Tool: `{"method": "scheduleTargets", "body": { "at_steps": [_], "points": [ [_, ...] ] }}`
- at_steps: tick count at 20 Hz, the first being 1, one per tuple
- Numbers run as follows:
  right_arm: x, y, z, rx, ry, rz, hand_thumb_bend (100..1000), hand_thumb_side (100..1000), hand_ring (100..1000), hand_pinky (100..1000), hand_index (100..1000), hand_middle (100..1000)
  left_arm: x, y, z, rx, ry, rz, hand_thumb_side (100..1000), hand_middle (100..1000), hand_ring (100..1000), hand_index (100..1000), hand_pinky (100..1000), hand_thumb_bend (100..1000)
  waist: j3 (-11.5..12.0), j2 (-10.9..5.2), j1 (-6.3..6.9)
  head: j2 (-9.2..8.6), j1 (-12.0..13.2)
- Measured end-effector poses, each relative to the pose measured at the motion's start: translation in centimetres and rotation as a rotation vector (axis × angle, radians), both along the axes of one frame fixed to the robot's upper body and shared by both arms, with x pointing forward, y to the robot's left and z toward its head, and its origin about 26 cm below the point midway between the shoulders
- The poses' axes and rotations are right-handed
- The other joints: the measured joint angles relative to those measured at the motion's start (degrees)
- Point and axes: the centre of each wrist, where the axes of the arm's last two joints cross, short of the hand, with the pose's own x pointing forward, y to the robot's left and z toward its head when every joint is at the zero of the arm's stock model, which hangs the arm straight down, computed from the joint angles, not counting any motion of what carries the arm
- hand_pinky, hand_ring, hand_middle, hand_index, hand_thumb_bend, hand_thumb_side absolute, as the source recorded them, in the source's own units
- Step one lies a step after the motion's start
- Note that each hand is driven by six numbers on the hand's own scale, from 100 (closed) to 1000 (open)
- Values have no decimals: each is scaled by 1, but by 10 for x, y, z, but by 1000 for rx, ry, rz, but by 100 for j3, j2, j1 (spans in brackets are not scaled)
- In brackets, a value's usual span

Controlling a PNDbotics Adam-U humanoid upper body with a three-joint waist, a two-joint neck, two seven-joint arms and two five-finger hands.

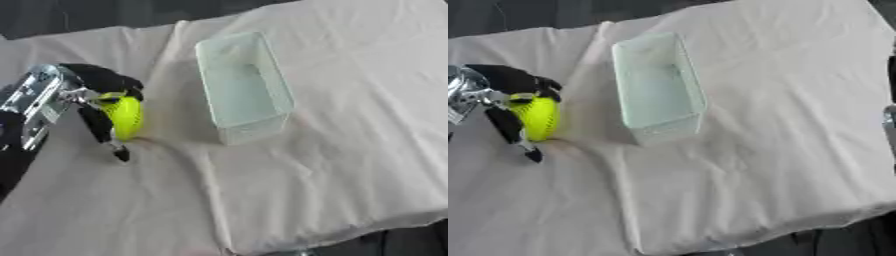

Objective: Pick up objects on the table and place them in the box.

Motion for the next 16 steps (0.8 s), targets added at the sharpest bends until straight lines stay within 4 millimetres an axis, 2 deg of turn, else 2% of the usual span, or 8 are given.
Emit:
{"method": "scheduleTargets", "body": {
  "at_steps": [2,5,6,10,13,16],
  "points": [
    [0,-1,0,2,-2,-3,100,1000,721,642,883,791,0,-1,-4,-38,-22,-12,599,971,632,772,387,758,-14,5,-19,-1,0],
    [0,-1,1,3,-2,-4,100,1000,721,641,879,789,2,2,-10,-109,-63,-13,506,836,476,626,125,619,-21,9,-34,-5,0],
    [0,-1,1,3,-2,-4,100,1000,721,640,879,789,2,4,-12,-131,-79,-9,488,800,447,585,100,591,-20,9,-34,-7,0],
    [0,-1,1,3,-2,-4,100,1000,720,637,877,788,3,11,-18,-201,-136,6,419,680,330,467,100,492,-15,9,-34,-7,0],
    [0,-1,1,3,-2,-4,100,1000,719,632,875,788,4,14,-21,-226,-165,9,383,599,238,416,100,490,-11,7,-35,-7,-1],
    [0,-1,1,4,-2,-4,100,1000,719,629,873,788,3,16,-24,-256,-200,14,375,553,191,395,100,529,2,7,-36,-7,-1]
  ]
}}
